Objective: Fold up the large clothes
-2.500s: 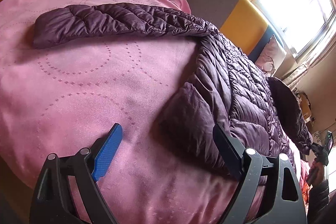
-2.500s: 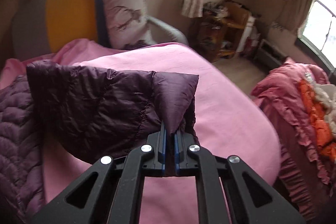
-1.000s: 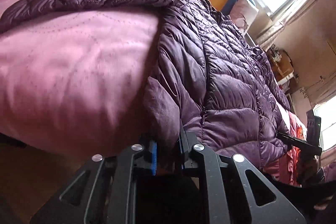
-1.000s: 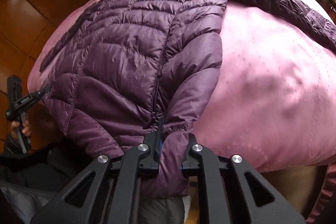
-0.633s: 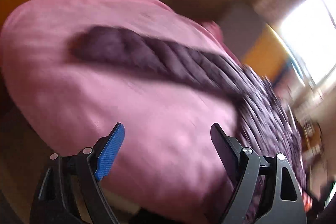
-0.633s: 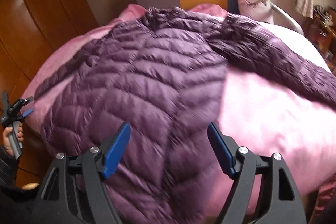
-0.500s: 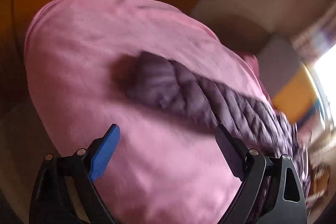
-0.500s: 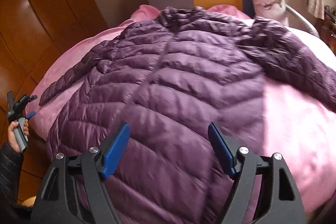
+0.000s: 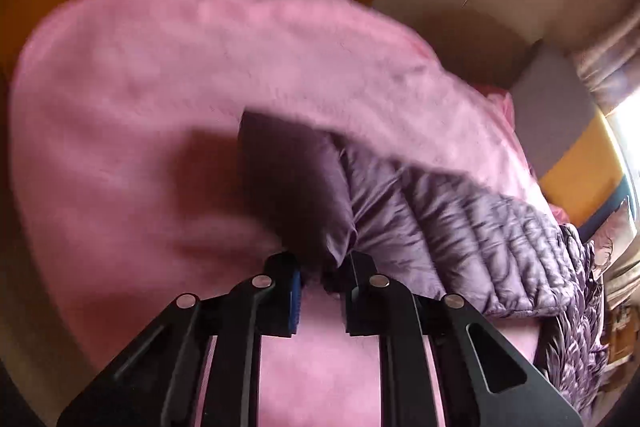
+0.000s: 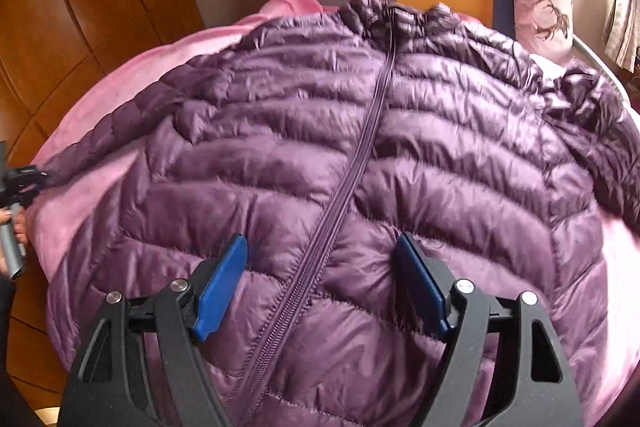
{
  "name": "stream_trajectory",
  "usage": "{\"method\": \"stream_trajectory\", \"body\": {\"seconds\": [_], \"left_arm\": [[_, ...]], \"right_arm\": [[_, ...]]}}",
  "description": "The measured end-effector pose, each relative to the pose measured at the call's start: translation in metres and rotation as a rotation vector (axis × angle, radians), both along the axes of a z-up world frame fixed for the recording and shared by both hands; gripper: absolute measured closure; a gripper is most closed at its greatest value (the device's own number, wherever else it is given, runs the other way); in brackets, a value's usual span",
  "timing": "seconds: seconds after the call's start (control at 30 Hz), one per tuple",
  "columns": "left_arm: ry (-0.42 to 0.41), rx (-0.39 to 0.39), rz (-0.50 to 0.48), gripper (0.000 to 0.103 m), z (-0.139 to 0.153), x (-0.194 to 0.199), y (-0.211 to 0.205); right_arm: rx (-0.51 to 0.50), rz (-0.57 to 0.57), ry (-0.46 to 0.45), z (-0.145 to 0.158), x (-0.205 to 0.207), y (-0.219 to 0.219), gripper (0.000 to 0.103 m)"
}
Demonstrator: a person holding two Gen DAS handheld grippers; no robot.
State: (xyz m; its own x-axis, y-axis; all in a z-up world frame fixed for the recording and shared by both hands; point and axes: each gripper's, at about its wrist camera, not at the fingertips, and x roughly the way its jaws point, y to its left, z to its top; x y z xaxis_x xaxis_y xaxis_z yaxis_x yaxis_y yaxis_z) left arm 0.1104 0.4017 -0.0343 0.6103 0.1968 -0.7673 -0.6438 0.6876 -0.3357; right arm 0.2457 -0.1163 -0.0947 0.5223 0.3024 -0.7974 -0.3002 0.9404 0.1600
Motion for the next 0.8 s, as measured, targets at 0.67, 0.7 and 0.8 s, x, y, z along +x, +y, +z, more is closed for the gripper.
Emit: {"method": "stream_trajectory", "body": {"seconds": [0.67, 0.7, 0.8], "left_arm": [[-0.122, 0.195, -0.139, 0.022, 0.066, 0.008, -0.139], [-0.137, 0.187, -0.233, 0.022, 0.065, 0.019, -0.170], [-0.161, 0.170, -0.421, 0.022, 0.056, 0.040, -0.236]], "right_arm": [[0.170, -0.048, 0.006, 0.009, 0.003, -0.047, 0.022], [0.217, -0.098, -0.004, 0.016, 0.003, -0.068, 0.022], [0.317, -0.270, -0.014, 0.027, -0.004, -0.138, 0.023]]}}
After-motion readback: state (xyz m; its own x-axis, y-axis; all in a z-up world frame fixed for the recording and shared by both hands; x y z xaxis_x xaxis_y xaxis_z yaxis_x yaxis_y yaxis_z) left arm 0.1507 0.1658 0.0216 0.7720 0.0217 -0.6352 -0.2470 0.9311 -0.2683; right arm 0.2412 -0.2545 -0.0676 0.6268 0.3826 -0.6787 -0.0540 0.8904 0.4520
